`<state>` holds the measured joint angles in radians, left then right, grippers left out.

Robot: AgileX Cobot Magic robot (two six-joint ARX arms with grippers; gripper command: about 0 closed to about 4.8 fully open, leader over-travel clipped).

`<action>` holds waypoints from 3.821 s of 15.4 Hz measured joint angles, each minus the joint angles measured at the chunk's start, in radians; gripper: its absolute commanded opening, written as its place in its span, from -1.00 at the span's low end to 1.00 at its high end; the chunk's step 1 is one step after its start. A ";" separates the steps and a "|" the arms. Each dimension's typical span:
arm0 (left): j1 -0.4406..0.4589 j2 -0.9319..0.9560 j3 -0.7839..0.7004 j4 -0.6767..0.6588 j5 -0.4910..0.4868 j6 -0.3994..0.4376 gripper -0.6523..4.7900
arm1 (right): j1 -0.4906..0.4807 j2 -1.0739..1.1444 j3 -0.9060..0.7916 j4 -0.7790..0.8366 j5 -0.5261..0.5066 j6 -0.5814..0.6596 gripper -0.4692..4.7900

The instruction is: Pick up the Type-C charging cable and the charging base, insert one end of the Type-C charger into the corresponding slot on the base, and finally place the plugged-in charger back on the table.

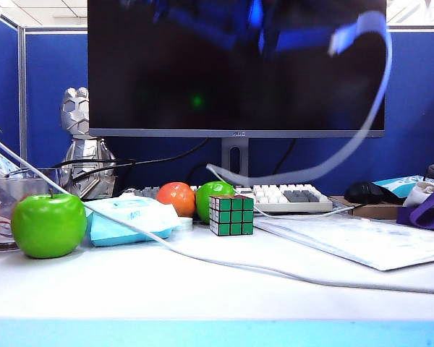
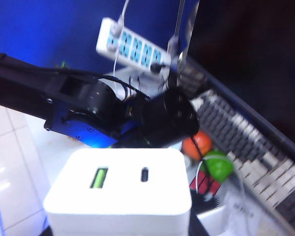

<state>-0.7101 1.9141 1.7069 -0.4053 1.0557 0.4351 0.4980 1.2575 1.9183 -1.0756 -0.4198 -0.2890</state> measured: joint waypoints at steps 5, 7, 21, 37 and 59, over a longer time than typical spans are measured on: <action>0.001 -0.011 0.081 0.432 0.006 -0.544 -0.78 | 0.000 -0.042 0.000 0.038 0.001 0.000 -0.83; 0.001 -0.012 0.080 0.650 -0.012 -0.743 -0.78 | 0.000 -0.061 0.000 0.063 0.001 0.000 -0.83; 0.080 -0.014 0.079 -0.299 -0.843 -0.798 -0.78 | 0.000 -0.112 0.003 0.136 0.166 0.000 -0.83; 0.031 0.326 0.088 -0.391 -0.756 -0.708 -0.20 | 0.000 -0.112 0.002 0.106 0.161 0.000 -0.83; 0.058 0.251 0.083 -0.231 -0.755 -1.160 -0.31 | 0.000 -0.098 0.000 0.105 0.154 0.000 -0.83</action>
<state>-0.6525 2.1651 1.7901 -0.6361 0.3012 -0.7254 0.4976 1.1595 1.9186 -0.9707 -0.2653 -0.2890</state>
